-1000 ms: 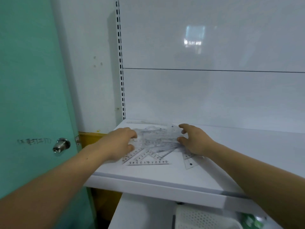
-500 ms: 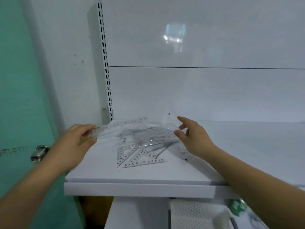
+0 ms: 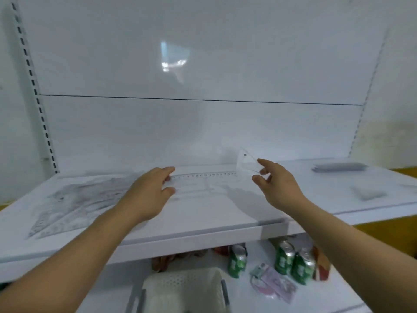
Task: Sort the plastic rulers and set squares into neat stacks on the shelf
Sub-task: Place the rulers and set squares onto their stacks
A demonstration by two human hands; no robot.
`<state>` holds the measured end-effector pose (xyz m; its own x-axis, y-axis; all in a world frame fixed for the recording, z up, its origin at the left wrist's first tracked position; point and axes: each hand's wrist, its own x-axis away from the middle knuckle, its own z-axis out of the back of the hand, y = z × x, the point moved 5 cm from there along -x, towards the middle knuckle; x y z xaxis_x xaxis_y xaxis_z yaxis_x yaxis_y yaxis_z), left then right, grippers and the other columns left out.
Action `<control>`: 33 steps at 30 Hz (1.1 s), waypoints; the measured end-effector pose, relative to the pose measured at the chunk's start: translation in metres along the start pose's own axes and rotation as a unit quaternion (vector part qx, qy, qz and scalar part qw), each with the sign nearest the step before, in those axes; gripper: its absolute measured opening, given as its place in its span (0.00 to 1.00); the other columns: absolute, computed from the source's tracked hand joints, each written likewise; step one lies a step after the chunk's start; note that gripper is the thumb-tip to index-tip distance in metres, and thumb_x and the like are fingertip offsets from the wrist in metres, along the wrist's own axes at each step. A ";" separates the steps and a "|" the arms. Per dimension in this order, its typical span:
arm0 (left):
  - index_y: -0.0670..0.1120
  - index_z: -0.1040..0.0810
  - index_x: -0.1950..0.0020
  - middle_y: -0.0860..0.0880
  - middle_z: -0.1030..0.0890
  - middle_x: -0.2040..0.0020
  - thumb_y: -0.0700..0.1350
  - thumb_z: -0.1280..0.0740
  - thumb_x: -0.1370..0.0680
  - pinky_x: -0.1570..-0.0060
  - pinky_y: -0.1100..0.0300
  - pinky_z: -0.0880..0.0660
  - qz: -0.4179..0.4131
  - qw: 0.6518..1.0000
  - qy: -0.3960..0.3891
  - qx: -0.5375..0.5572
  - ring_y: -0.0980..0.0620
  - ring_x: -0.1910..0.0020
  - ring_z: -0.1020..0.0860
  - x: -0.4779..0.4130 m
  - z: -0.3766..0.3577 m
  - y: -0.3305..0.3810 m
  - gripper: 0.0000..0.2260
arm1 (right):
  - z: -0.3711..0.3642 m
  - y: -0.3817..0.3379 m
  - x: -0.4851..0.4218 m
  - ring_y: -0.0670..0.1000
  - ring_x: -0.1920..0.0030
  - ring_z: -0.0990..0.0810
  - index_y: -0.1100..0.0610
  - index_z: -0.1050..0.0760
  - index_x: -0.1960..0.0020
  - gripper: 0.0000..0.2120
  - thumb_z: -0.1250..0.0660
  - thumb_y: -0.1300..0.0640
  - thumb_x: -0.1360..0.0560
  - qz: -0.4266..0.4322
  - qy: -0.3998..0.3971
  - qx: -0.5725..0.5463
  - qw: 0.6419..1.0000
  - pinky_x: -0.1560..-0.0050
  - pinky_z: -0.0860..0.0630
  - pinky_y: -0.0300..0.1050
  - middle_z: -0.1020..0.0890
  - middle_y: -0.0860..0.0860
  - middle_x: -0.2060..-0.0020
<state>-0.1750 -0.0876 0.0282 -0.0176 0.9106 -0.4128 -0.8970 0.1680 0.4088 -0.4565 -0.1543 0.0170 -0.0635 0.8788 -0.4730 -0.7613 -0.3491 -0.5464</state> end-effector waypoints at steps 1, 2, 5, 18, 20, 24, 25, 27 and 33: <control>0.48 0.34 0.28 0.49 0.27 0.37 0.46 0.37 0.21 0.42 0.60 0.35 -0.011 1.000 -0.007 -0.003 0.51 0.39 0.28 -0.006 -0.015 0.022 0.21 | 0.016 0.020 0.000 0.48 0.51 0.26 0.50 0.38 0.27 0.25 0.39 0.48 0.22 -0.014 0.003 0.007 1.000 0.48 0.30 0.42 0.25 0.48 0.41; 0.47 0.33 0.29 0.49 0.27 0.38 0.46 0.37 0.21 0.42 0.60 0.35 -0.021 1.000 -0.016 -0.001 0.50 0.40 0.28 -0.013 -0.033 0.049 0.20 | 0.036 0.042 0.002 0.48 0.50 0.26 0.51 0.38 0.26 0.25 0.39 0.47 0.22 -0.026 0.008 0.016 1.000 0.47 0.30 0.43 0.25 0.48 0.41; 0.46 0.30 0.32 0.48 0.26 0.41 0.45 0.37 0.21 0.47 0.61 0.34 -0.048 0.998 -0.035 0.017 0.49 0.43 0.27 -0.032 -0.084 0.126 0.17 | 0.091 0.103 0.007 0.48 0.49 0.27 0.52 0.37 0.27 0.25 0.39 0.48 0.21 -0.046 0.026 0.038 0.998 0.46 0.31 0.43 0.24 0.49 0.40; 0.48 0.31 0.31 0.48 0.26 0.37 0.47 0.37 0.21 0.42 0.59 0.32 -0.081 0.989 -0.111 0.053 0.50 0.41 0.26 -0.098 -0.234 0.316 0.19 | 0.220 0.293 0.020 0.50 0.41 0.26 0.53 0.37 0.27 0.23 0.39 0.51 0.21 -0.115 0.049 0.050 0.991 0.42 0.31 0.43 0.26 0.52 0.38; 0.48 0.30 0.31 0.49 0.26 0.37 0.47 0.37 0.21 0.42 0.59 0.32 -0.084 0.988 -0.117 0.051 0.50 0.41 0.26 -0.112 -0.250 0.327 0.18 | 0.223 0.312 0.010 0.51 0.40 0.27 0.53 0.37 0.27 0.24 0.39 0.51 0.21 -0.120 0.046 0.050 0.990 0.41 0.31 0.43 0.26 0.52 0.37; 0.48 0.30 0.32 0.48 0.25 0.37 0.47 0.36 0.22 0.42 0.58 0.32 -0.089 0.988 -0.124 0.034 0.49 0.41 0.26 -0.141 -0.275 0.343 0.18 | 0.229 0.348 -0.010 0.51 0.38 0.27 0.53 0.37 0.27 0.23 0.39 0.51 0.21 -0.124 0.037 0.057 0.990 0.39 0.32 0.43 0.26 0.52 0.36; 0.48 0.30 0.32 0.48 0.25 0.37 0.47 0.36 0.22 0.42 0.58 0.32 -0.086 0.988 -0.124 0.032 0.49 0.41 0.26 -0.147 -0.280 0.347 0.18 | 0.232 0.357 -0.014 0.51 0.38 0.28 0.53 0.37 0.27 0.23 0.39 0.51 0.21 -0.125 0.033 0.062 0.990 0.39 0.32 0.43 0.26 0.52 0.36; 0.48 0.30 0.32 0.48 0.25 0.38 0.47 0.36 0.22 0.42 0.59 0.32 -0.075 0.989 -0.122 0.028 0.49 0.41 0.26 -0.155 -0.288 0.354 0.18 | 0.239 0.377 -0.021 0.51 0.37 0.28 0.53 0.37 0.27 0.23 0.39 0.51 0.21 -0.129 0.019 0.069 0.989 0.38 0.32 0.44 0.27 0.52 0.35; 0.47 0.29 0.33 0.48 0.24 0.39 0.46 0.36 0.22 0.44 0.60 0.33 -0.020 0.995 -0.099 0.019 0.49 0.43 0.26 -0.165 -0.305 0.374 0.17 | 0.259 0.433 -0.044 0.51 0.30 0.34 0.50 0.35 0.28 0.22 0.39 0.50 0.21 -0.117 -0.093 0.083 0.985 0.32 0.38 0.46 0.32 0.48 0.30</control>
<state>-0.6426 -0.2901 0.0013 0.1077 0.9588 -0.2628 -0.8779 0.2158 0.4274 -0.9508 -0.2603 -0.0197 0.0220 0.9786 -0.2046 -0.8631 -0.0847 -0.4979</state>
